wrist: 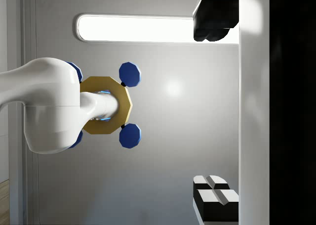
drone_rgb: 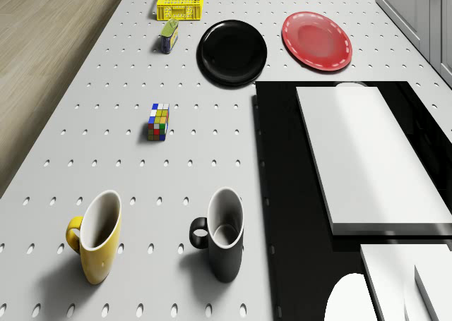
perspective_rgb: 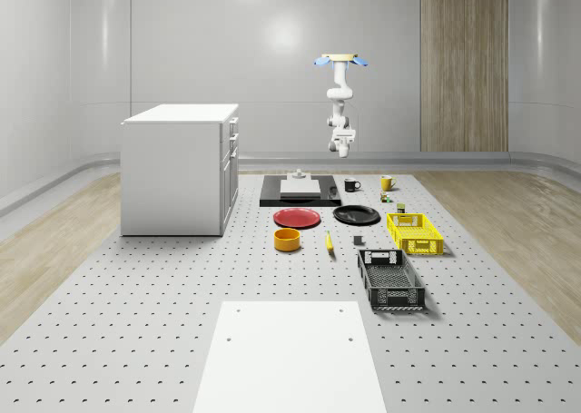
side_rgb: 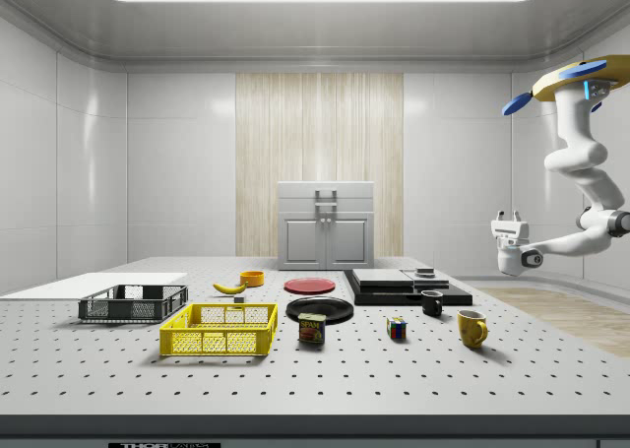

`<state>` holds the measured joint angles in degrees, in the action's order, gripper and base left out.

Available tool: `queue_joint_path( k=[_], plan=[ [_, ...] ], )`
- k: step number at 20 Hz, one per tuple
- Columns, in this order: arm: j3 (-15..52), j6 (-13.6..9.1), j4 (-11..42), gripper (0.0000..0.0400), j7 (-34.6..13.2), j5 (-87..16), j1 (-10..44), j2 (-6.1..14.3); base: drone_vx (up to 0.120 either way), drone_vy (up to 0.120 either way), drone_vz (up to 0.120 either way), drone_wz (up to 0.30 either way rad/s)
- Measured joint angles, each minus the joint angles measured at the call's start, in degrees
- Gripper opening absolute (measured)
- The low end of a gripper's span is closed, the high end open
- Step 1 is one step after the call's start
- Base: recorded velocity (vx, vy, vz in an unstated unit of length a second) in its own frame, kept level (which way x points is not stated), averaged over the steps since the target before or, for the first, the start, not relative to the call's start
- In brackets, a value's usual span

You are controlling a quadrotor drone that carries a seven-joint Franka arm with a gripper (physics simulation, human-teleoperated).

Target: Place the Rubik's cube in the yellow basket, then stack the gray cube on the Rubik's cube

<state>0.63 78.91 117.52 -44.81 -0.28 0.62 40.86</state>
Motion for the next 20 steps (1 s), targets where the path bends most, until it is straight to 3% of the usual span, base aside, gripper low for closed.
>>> queue_joint_path(
  k=[10, 20],
  plan=[
    [1.5, 0.4, 0.3, 0.0400, -0.3, -2.1, 0.5, 0.3, 0.004, 0.008, 0.000, 0.000],
    [9.7, 1.1, 1.9, 0.0400, -1.8, -13.6, 3.0, 0.9, 0.120, 0.120, 0.000, 0.000]
  ],
)
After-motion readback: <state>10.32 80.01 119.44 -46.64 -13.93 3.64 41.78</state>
